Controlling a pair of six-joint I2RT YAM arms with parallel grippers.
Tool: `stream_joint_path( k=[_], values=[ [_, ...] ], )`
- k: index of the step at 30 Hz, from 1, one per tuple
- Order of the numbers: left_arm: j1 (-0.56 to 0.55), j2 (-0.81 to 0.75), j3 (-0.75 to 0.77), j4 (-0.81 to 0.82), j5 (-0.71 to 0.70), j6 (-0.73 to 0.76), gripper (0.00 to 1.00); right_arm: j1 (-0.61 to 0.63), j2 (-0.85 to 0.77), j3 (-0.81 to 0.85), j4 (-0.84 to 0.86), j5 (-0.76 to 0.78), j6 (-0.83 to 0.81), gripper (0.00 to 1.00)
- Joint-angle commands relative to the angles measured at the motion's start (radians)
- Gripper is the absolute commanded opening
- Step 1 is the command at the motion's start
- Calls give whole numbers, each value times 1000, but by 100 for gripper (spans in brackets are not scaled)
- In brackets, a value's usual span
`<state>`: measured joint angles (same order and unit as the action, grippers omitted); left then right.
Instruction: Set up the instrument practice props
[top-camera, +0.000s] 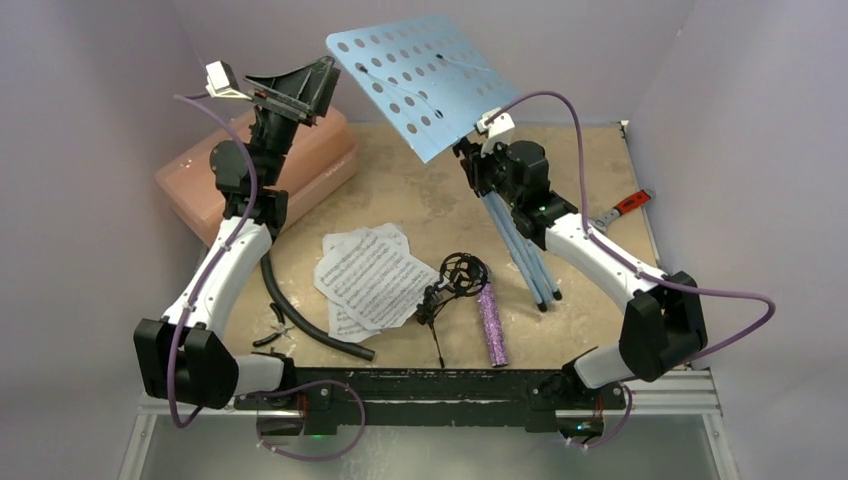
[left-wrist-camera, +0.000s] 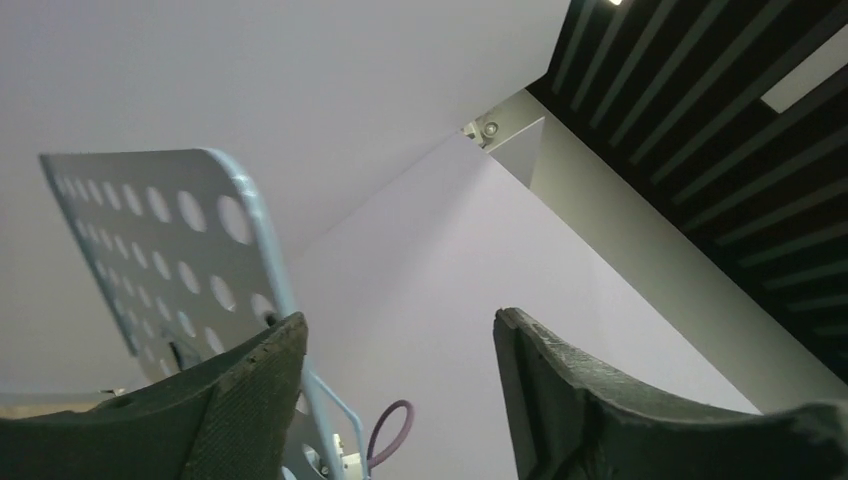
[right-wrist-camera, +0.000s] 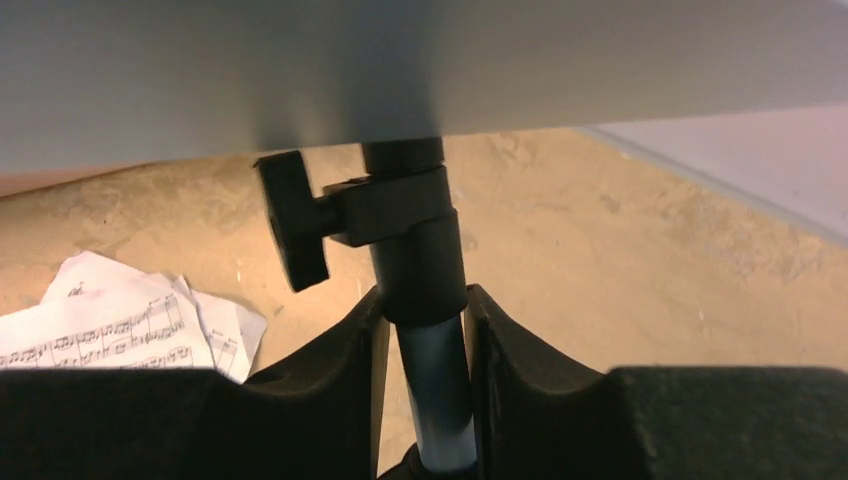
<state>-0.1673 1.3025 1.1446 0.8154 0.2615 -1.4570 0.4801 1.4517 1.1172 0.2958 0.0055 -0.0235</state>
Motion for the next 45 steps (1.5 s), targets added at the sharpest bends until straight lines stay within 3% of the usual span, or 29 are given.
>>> stream_joint_path(
  k=[1,8,15,20,29,45],
  values=[
    [-6,-52,6,50,14,2,72,2,-93,60,222,86,54,0],
    [-6,-133,-38,-119,34,125,77,2,-94,85,230,131,77,0],
    [-18,-168,-54,-373,131,297,75,2,-103,120,225,131,89,0],
    [-98,-161,-108,-470,141,391,71,2,-123,152,212,141,102,0],
    [-344,-45,-155,-473,13,520,67,2,-173,203,195,186,110,0],
    [-608,248,-35,-336,-69,584,63,2,-246,238,172,226,154,0]
  ],
)
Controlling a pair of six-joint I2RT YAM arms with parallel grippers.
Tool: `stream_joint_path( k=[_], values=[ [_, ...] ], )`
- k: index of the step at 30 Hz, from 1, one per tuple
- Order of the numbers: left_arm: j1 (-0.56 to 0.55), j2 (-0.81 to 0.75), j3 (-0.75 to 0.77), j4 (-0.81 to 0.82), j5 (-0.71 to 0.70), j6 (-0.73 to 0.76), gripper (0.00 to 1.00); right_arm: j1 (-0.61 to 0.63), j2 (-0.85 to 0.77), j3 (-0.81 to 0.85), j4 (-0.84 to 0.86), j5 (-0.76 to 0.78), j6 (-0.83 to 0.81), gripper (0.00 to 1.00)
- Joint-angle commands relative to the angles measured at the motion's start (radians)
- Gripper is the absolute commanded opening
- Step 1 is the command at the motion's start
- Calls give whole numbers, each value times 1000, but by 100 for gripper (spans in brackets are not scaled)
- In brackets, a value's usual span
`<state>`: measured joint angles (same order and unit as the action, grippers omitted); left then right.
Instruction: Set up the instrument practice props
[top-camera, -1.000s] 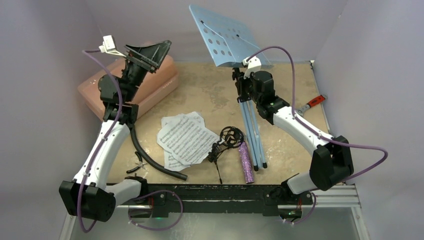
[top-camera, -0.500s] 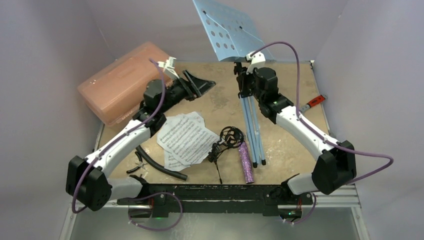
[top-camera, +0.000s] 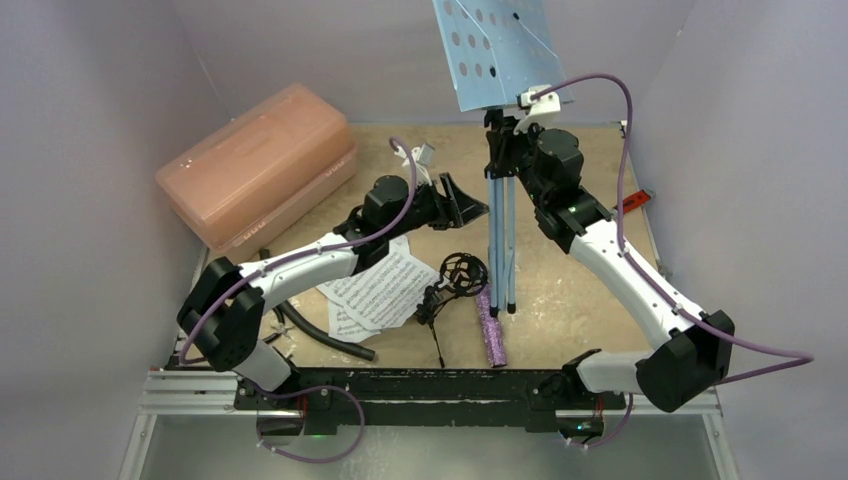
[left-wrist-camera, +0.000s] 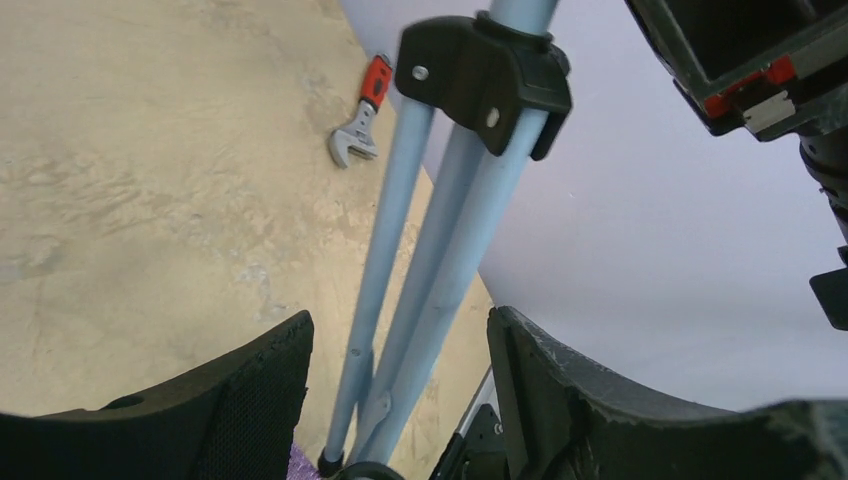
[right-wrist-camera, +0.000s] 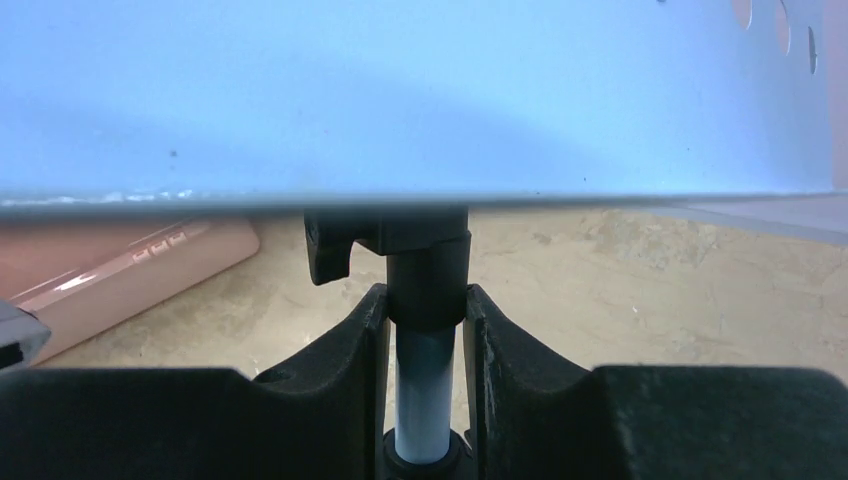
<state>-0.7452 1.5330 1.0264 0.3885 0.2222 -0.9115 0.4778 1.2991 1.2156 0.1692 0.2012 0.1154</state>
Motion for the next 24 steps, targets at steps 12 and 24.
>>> stream_joint_path(
  k=[12,24],
  values=[
    [-88,93,133,71,-81,84,41,4,-115,158,280,24,17,0],
    [-94,131,187,75,-40,146,0,4,-130,203,257,0,10,0]
  ],
)
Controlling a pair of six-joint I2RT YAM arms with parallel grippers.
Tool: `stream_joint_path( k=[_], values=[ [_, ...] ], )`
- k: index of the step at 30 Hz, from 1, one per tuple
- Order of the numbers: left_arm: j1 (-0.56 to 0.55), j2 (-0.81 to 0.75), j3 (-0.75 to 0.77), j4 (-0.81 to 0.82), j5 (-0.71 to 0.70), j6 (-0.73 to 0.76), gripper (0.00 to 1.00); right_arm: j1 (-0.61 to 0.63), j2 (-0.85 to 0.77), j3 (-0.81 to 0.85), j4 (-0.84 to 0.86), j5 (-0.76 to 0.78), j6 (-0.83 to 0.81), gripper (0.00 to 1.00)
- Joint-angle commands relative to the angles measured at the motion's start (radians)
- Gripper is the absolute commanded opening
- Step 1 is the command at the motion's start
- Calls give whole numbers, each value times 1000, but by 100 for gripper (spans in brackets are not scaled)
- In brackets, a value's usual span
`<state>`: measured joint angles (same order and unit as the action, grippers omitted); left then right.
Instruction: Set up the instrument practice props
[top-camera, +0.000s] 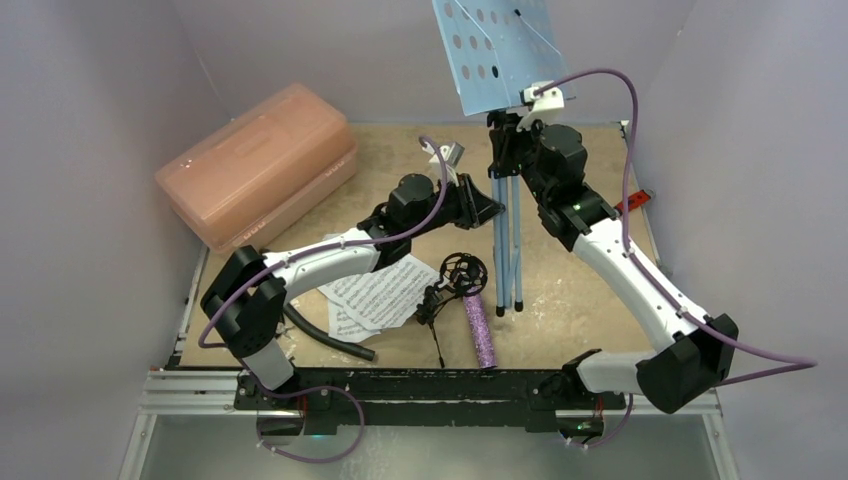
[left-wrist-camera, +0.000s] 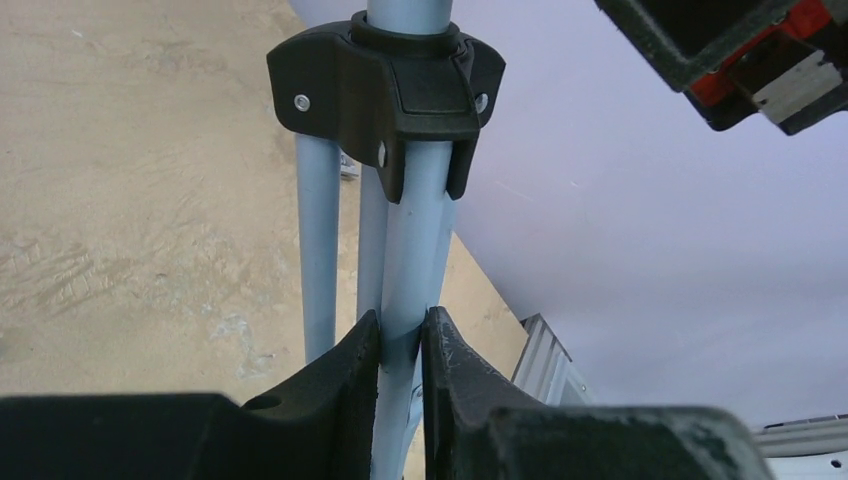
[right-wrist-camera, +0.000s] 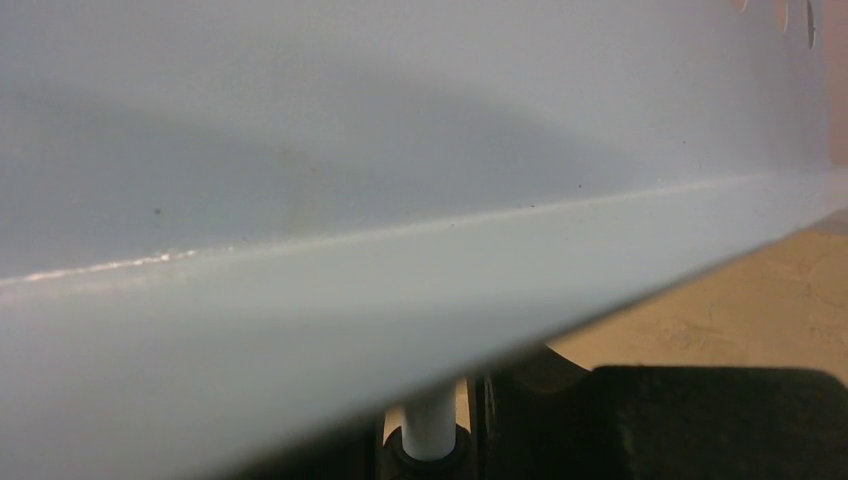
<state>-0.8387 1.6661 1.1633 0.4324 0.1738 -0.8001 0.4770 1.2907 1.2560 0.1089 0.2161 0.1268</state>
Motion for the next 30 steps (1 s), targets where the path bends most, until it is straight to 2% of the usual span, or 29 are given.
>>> stream_joint_path(
  k=[1,21,30],
  values=[
    [-1,-7,50,29,7,44,0,4,-123,165,321,-20,-2,0],
    [-2,-31,79,38,-38,366,0,5,-144,292,493,-75,-26,0],
    [-1,-50,82,-59,-98,494,0,5,-133,293,620,-130,-93,0]
  ],
)
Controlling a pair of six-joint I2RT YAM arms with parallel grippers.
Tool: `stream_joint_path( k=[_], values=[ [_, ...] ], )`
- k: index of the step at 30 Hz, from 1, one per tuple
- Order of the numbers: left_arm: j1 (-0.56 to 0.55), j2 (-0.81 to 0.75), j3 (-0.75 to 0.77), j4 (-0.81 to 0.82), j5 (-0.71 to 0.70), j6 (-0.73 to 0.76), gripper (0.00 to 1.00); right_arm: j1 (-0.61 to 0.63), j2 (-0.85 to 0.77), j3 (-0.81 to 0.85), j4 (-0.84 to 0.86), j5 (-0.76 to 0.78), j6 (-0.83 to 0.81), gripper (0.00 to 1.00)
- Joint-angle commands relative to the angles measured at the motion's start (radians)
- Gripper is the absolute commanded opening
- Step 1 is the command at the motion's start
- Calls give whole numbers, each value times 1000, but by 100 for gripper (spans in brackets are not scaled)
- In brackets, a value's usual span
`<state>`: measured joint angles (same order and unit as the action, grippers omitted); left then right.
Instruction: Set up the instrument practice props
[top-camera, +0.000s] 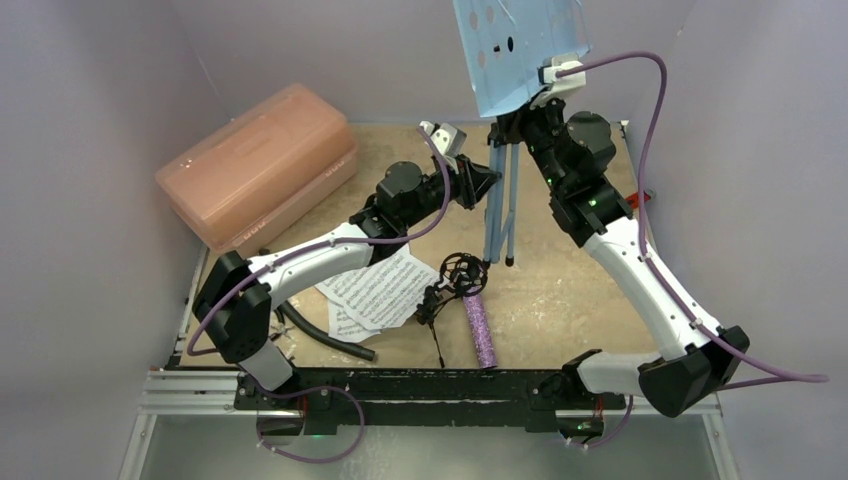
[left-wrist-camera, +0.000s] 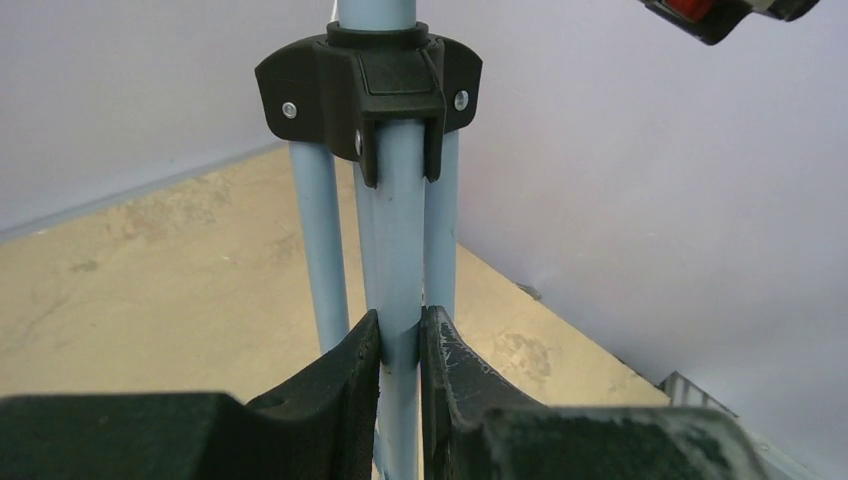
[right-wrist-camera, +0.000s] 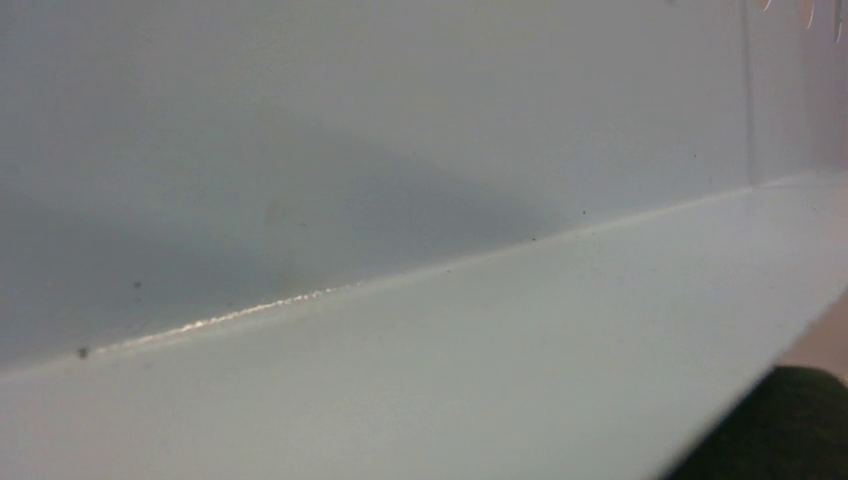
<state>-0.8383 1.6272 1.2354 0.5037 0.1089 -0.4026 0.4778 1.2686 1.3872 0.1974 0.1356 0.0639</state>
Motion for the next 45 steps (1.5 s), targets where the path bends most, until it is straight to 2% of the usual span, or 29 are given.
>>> stream_joint_path(
  k=[1,9,32,45],
  values=[
    [-1,-15,9,-143,-42,112,0,4,-107,162,540,-58,-35,0],
    [-2,-32,-6,-239,-148,170,0,4,-98,163,607,-99,-60,0],
    [-2,-23,-38,-372,-241,231,0,4,-97,172,714,-109,-19,0],
    [-1,-54,-46,-351,-293,242,0,4,-102,152,723,-104,-4,0]
  ],
)
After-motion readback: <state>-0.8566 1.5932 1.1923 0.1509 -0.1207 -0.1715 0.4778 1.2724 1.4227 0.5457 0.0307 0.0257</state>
